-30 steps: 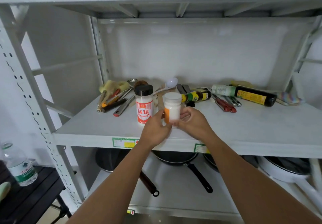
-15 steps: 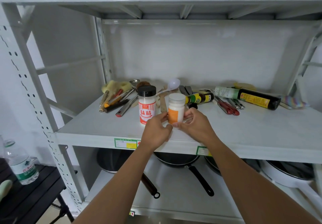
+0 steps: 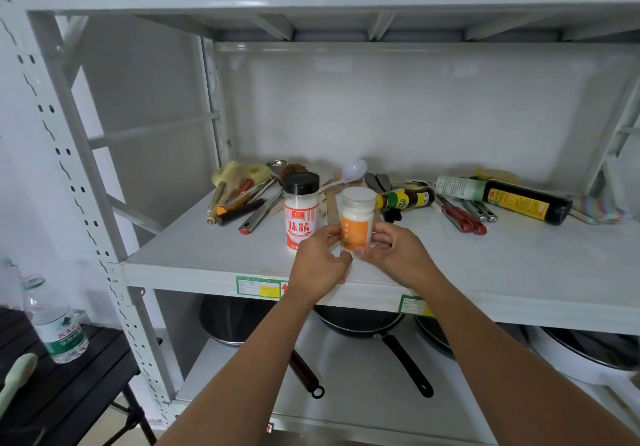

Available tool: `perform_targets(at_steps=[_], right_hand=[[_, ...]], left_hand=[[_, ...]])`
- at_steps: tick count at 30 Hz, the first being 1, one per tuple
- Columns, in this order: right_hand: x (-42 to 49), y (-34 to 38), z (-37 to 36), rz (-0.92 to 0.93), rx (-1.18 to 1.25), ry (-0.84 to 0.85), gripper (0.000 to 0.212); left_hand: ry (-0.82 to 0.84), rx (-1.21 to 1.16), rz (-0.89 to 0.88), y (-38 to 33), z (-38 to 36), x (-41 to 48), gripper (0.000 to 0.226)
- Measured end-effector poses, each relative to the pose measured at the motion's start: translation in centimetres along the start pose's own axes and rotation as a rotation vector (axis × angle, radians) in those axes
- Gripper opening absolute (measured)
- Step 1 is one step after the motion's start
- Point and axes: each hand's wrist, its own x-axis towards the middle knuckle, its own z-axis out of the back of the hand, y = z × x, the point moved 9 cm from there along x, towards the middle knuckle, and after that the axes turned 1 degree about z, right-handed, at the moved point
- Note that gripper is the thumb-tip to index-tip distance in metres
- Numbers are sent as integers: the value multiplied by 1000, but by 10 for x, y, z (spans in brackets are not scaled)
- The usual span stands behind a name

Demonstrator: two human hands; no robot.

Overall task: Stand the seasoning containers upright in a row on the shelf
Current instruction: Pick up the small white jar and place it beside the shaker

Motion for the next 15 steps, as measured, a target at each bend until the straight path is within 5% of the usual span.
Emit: perform_targets(at_steps=[3,15], right_hand=[[-3,4,2,-22,-57,-43,72],[-4,8,3,-8,-107,-53,63]], left_hand=[[1,-4,-9,-1,-1,-2,53],[24,1,-21,-4,-2,0,63]])
